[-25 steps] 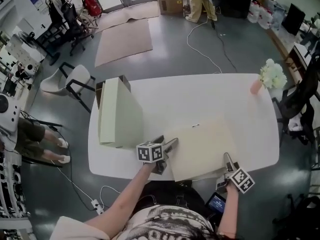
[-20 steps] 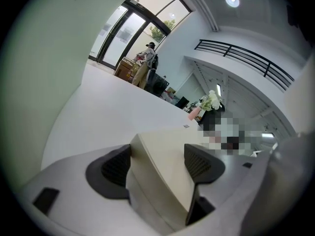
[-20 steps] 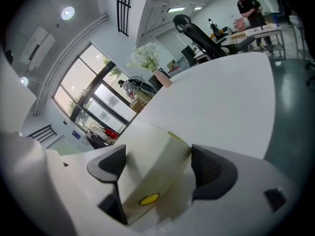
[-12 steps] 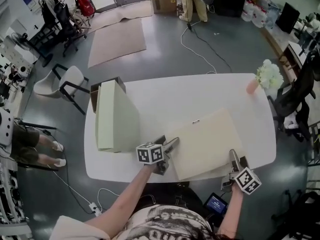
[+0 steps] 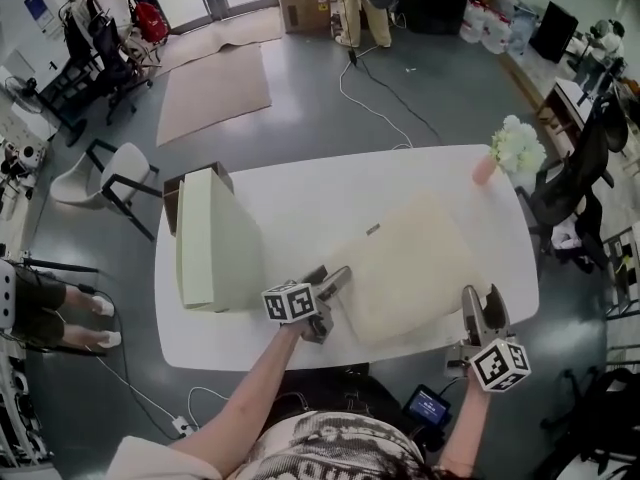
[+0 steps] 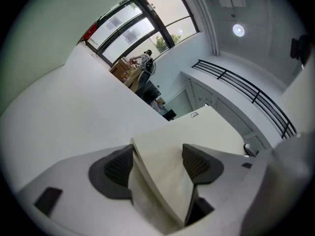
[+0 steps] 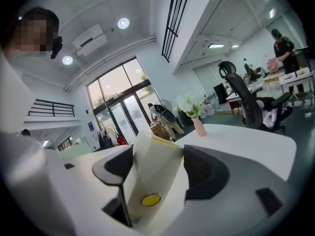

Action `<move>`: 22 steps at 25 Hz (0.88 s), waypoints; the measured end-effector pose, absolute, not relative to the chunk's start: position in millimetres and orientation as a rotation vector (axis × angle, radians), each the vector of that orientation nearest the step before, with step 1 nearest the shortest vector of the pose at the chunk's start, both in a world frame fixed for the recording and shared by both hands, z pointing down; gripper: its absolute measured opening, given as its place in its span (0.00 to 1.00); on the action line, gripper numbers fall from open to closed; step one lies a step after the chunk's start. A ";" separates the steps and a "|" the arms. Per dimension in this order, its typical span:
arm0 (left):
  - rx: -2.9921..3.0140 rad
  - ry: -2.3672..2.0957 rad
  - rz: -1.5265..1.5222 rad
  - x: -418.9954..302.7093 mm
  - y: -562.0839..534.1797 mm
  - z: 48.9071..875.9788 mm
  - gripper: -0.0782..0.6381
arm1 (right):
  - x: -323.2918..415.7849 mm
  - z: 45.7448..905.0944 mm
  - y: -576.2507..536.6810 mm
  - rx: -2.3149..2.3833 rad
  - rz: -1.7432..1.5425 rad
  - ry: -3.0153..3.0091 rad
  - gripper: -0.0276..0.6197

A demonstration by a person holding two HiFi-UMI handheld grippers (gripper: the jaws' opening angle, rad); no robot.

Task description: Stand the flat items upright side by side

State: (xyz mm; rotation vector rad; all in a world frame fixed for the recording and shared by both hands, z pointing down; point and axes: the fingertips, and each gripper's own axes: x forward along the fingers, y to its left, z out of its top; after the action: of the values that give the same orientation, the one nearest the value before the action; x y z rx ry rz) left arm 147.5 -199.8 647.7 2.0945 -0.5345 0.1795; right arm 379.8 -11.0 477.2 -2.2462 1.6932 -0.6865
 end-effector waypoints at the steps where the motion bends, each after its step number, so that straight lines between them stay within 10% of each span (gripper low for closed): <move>1: 2.096 -0.534 0.172 148.2 -201.5 647.4 0.56 | 377.6 470.0 -12.4 -2.229 -0.660 1.704 0.54; 22: 2.361 -0.647 0.360 146.9 -211.9 624.9 0.29 | 274.7 383.8 -25.2 -1.957 -0.386 2.139 0.44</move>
State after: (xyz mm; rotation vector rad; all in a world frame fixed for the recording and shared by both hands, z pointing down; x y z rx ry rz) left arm 146.9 -211.9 624.9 2.3612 -0.6467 0.3597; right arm 274.7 -25.2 383.8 -1.9569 2.1390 -0.3865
